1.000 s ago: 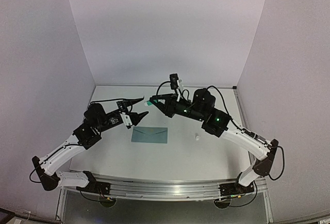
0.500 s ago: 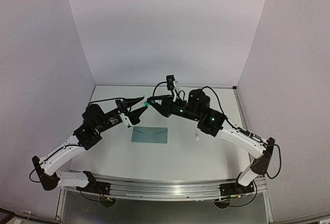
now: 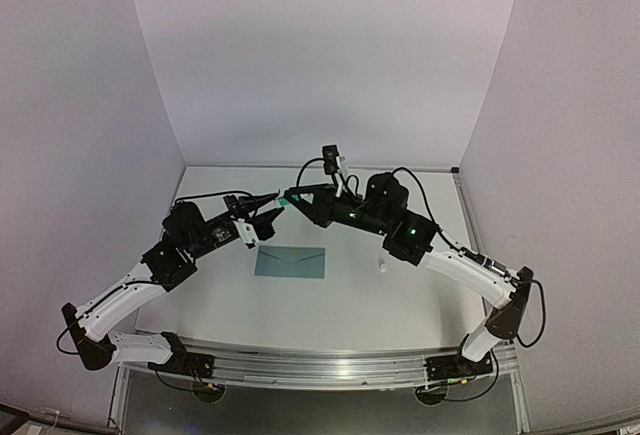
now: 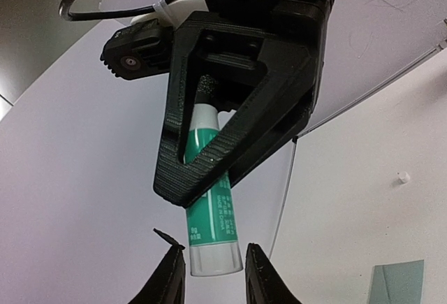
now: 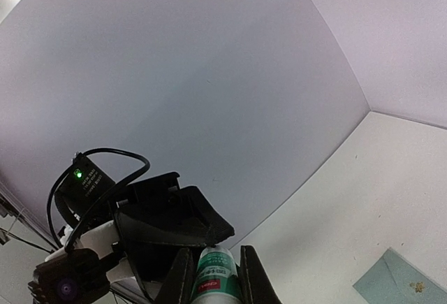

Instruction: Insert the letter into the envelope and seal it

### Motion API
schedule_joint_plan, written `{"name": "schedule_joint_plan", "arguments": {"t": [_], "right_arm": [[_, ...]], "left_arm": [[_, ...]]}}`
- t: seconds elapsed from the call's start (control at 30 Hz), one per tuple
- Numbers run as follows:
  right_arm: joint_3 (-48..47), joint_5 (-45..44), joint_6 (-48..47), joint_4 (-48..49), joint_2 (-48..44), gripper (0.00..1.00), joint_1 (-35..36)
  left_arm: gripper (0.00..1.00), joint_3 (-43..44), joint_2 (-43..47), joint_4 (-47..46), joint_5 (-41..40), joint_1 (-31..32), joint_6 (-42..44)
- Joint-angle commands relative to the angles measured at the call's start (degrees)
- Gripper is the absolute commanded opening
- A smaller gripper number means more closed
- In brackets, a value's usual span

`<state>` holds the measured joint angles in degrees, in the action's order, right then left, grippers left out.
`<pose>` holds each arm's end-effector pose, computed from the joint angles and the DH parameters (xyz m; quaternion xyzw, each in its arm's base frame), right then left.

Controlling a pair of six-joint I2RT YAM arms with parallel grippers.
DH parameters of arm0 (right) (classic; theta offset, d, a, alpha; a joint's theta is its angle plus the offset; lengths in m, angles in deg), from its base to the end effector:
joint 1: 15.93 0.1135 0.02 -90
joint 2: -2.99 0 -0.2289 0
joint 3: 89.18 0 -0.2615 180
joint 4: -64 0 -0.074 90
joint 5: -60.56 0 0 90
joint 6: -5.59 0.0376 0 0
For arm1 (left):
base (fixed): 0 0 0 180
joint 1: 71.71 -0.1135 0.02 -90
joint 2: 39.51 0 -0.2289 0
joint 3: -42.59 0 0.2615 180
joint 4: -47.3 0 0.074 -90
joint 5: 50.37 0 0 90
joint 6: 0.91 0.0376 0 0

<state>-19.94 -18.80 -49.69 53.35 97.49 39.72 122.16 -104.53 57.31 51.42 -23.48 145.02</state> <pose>0.2196 0.3337 0.4258 -0.1890 0.6452 0.5672 0.4757 0.1854 -0.2191 0.3955 0.5788 0.3553 -0.0205 0.7337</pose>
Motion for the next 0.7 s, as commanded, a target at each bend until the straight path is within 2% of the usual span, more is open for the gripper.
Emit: {"name": "schedule_joint_plan", "arguments": {"t": [0.0,0.17,0.47,0.67], "right_arm": [[-1.99,1.5,0.99,2.67,-1.11,0.0,0.28],[-2.03,1.77,1.09,2.7,-0.85,0.0,0.26],[-1.4,1.06,1.02,2.58,-0.54,0.0,0.25],[-1.59,1.15,1.12,2.42,-0.37,0.0,0.25]], "left_arm": [[0.25,2.75,-0.02,-0.26,-0.08,0.11,-0.55],[0.18,3.21,-0.17,0.05,0.23,0.11,-0.89],[0.22,2.64,0.5,-0.64,1.65,0.11,-0.72],[0.18,2.8,0.47,-0.54,1.79,0.12,-0.78]]}}
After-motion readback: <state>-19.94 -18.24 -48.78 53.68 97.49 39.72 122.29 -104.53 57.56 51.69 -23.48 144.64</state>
